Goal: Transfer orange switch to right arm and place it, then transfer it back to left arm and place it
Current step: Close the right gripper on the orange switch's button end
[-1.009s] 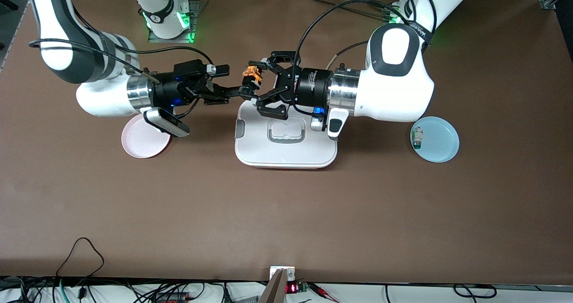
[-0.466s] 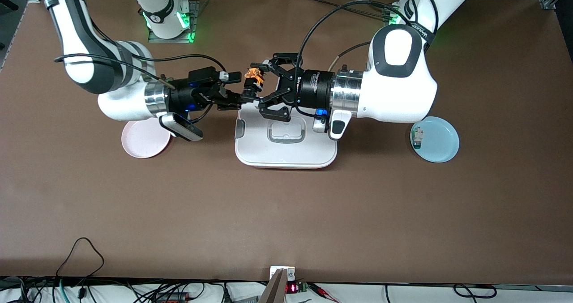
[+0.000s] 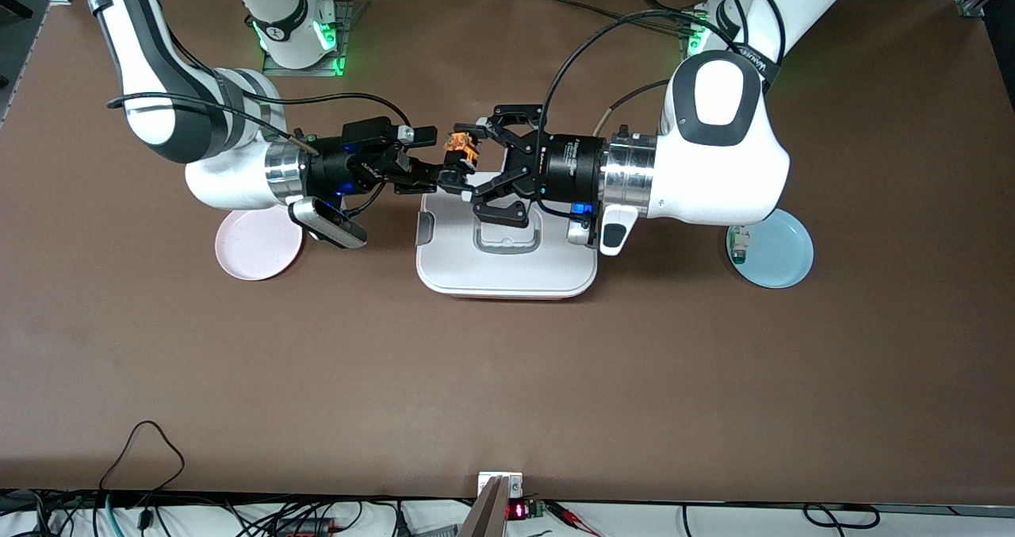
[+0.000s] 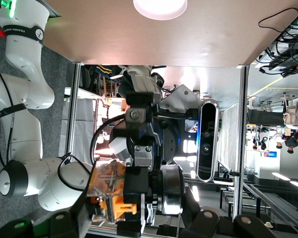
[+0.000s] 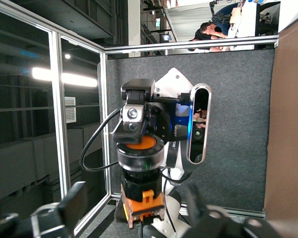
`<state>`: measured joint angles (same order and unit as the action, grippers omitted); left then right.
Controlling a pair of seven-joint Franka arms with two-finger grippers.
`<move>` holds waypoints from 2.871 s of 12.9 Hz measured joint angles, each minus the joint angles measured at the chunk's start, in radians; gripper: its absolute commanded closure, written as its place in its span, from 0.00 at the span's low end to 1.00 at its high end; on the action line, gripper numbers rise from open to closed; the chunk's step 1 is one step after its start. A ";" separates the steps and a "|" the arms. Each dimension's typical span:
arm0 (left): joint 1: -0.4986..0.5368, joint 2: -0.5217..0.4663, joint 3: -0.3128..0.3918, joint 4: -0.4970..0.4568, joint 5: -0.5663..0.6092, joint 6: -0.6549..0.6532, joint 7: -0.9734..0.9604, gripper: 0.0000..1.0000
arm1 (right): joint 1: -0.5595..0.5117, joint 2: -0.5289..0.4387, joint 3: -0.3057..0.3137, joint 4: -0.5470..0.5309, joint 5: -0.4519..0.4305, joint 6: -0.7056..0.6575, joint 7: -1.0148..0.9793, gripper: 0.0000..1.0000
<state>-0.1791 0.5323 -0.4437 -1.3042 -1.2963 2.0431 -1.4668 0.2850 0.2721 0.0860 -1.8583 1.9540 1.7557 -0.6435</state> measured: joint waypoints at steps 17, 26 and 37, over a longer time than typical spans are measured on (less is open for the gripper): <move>0.000 0.000 0.000 0.003 0.000 0.000 0.003 1.00 | 0.000 0.008 -0.001 0.000 0.006 0.002 -0.157 0.71; 0.000 0.000 0.000 0.003 0.000 0.000 0.003 0.89 | 0.000 0.008 -0.001 0.000 0.006 0.002 -0.158 0.76; -0.003 0.001 -0.001 0.003 0.000 -0.002 -0.019 0.00 | 0.000 0.008 -0.002 0.000 0.006 0.004 -0.177 0.81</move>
<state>-0.1820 0.5331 -0.4451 -1.3008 -1.2963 2.0411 -1.4859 0.2852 0.2806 0.0844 -1.8586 1.9601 1.7597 -0.8202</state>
